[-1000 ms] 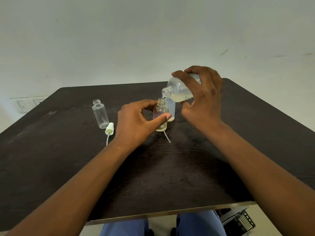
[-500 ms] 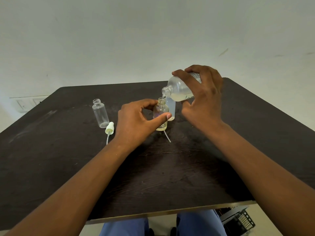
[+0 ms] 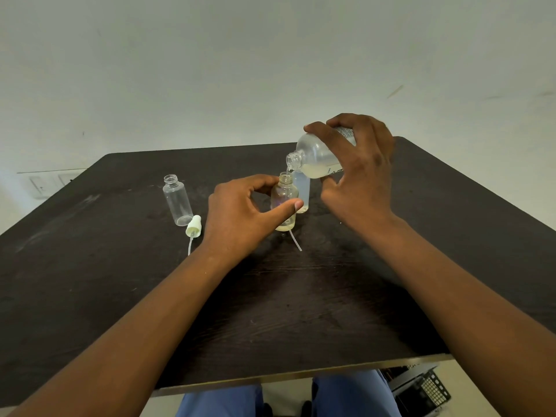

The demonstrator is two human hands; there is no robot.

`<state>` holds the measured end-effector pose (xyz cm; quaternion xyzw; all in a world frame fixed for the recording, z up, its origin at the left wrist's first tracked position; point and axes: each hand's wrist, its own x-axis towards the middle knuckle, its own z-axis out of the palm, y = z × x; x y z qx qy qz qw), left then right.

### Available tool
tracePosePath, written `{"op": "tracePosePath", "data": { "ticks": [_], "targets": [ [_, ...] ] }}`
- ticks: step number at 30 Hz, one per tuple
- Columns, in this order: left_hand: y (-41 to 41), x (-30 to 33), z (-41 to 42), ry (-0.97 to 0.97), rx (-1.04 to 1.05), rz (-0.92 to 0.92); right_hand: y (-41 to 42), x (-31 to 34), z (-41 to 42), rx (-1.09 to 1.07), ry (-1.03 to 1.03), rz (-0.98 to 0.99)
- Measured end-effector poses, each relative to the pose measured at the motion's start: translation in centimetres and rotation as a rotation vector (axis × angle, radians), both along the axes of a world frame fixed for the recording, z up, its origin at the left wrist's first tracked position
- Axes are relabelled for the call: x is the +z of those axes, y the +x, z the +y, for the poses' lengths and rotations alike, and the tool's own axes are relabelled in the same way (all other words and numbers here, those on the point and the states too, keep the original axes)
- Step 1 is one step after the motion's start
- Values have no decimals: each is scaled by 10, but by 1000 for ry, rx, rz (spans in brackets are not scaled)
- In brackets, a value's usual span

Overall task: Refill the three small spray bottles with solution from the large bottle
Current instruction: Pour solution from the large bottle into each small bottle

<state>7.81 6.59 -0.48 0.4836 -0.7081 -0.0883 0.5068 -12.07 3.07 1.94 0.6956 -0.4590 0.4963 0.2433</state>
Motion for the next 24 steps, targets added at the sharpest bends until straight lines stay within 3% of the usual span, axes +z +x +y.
{"op": "tracePosePath", "data": {
  "ticks": [24],
  "targets": [
    [-1,1,1,-6,-4,-5,1,0,-1,6,-11,-7]
  ]
}}
